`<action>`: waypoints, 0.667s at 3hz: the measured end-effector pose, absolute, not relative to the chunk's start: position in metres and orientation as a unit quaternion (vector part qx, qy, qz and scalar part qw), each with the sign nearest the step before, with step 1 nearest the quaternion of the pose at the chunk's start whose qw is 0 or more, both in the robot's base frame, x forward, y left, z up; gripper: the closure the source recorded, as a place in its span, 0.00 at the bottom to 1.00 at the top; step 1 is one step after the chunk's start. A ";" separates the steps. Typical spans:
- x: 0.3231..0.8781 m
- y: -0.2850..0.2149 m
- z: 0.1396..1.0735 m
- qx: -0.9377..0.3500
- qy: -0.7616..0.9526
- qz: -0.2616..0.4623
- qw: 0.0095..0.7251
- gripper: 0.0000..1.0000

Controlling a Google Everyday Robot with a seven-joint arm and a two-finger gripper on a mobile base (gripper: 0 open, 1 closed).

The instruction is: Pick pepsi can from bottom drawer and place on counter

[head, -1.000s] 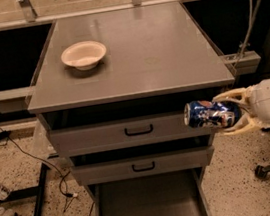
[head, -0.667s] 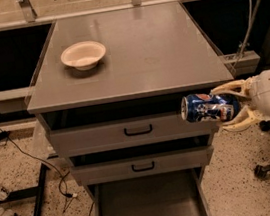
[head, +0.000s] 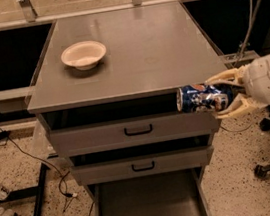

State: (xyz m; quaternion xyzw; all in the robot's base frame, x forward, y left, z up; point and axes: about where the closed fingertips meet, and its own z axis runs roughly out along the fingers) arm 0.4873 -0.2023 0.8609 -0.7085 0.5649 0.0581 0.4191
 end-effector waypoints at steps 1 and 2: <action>0.537 -0.199 0.889 -0.709 0.577 0.049 0.402 1.00; 0.599 -0.174 0.906 -0.681 0.603 0.062 0.410 1.00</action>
Offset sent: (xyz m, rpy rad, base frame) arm 0.1945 0.0611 0.0697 0.0756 0.0878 -0.1657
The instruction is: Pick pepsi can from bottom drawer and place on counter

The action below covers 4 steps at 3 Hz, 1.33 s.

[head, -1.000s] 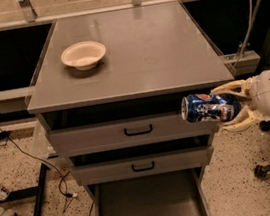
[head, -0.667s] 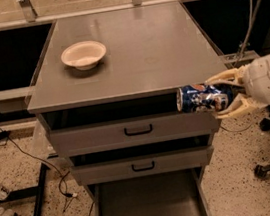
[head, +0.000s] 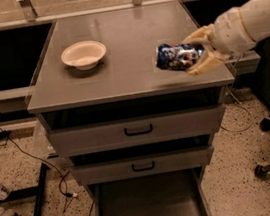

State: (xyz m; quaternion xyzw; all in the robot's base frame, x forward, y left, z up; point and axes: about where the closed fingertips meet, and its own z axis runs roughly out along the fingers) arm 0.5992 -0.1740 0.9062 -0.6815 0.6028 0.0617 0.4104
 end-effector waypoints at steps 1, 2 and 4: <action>0.644 -0.158 0.905 -0.629 0.641 0.079 0.433 1.00; 0.679 -0.148 0.889 -0.572 0.673 0.093 0.459 1.00; 0.725 -0.146 0.871 -0.462 0.734 0.064 0.494 1.00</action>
Offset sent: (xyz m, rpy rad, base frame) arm 0.1302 0.0315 -0.0338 0.3182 0.0626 -0.3705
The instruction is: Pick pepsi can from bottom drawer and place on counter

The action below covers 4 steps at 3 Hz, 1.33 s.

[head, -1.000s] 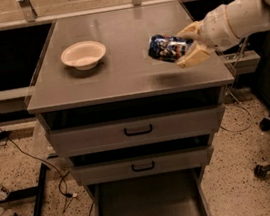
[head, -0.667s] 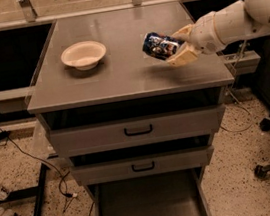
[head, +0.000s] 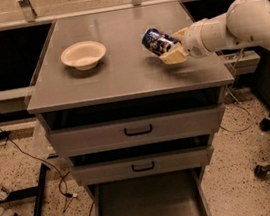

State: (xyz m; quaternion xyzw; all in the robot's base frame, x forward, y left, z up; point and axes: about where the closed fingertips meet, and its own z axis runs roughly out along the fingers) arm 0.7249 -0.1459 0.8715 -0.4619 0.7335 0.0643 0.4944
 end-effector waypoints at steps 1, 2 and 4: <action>0.728 -0.146 0.873 -0.451 0.736 0.066 0.500 0.81; 0.728 -0.146 0.873 -0.451 0.736 0.066 0.500 0.57; 0.728 -0.146 0.873 -0.451 0.736 0.066 0.500 0.11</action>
Offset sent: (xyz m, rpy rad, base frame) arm 0.0033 0.0002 0.0013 0.0186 -0.0017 -0.0176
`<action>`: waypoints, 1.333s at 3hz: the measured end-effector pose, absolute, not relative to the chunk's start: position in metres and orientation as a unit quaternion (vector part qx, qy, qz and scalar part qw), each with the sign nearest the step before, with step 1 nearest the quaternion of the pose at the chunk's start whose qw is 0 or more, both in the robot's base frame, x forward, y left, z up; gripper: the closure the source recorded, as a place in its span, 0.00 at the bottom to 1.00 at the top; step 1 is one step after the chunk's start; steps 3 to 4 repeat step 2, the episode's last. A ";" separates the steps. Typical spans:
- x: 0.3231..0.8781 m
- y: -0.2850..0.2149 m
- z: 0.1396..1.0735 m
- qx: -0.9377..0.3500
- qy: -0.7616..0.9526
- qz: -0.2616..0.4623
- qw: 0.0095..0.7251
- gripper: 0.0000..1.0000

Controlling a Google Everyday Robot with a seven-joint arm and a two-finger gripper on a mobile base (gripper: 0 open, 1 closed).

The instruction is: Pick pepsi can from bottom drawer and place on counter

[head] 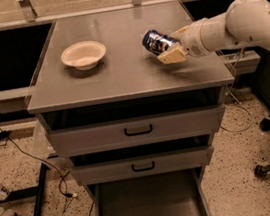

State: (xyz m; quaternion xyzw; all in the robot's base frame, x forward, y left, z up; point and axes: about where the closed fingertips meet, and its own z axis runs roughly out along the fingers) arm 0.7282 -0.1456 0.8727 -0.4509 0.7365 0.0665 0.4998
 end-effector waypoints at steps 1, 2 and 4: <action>0.728 -0.146 0.873 -0.451 0.736 0.066 0.500 0.00; 0.728 -0.145 0.873 -0.451 0.736 0.067 0.500 0.00; 0.728 -0.145 0.873 -0.451 0.736 0.067 0.500 0.00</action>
Offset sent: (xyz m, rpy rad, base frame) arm 0.0000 0.0000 0.0000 0.0000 0.0000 0.0000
